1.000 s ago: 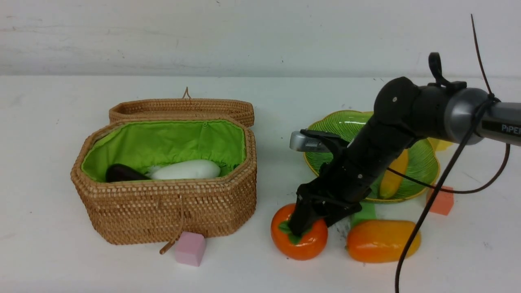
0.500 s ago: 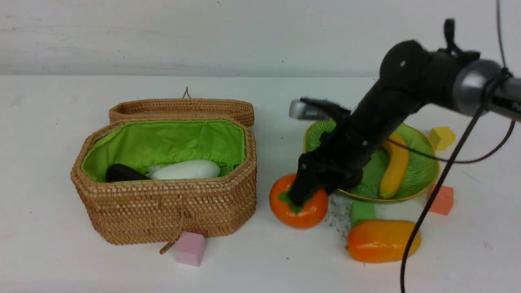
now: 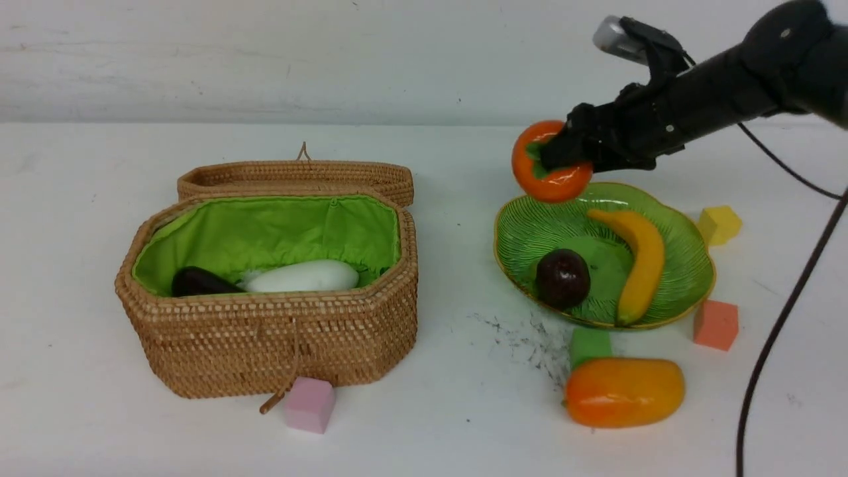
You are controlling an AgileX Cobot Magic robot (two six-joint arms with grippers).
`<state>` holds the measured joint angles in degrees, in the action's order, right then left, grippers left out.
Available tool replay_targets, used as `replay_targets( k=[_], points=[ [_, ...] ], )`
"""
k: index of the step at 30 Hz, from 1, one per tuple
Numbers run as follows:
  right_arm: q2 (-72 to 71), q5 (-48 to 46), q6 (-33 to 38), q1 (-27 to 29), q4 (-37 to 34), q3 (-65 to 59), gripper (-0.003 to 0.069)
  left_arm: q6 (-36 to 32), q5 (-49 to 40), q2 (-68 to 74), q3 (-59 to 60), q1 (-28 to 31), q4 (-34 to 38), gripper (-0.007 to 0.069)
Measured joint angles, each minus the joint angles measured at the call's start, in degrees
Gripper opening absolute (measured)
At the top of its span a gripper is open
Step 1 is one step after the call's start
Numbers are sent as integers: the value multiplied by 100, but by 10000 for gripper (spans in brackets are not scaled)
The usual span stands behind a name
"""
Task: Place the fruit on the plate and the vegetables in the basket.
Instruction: Grab a tomato with your right arm and place it on the plate on the right.
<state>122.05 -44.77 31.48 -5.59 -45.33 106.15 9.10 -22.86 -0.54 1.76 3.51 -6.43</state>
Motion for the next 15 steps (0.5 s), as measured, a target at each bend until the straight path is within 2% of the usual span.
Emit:
replay_targets(
  k=[4,15],
  points=[
    [455,328,82,0,-221,0,517,0,0,0,0,0,0,239],
    [834,416,82,7,-228,-6,517,0,0,0,0,0,0,239]
  ],
)
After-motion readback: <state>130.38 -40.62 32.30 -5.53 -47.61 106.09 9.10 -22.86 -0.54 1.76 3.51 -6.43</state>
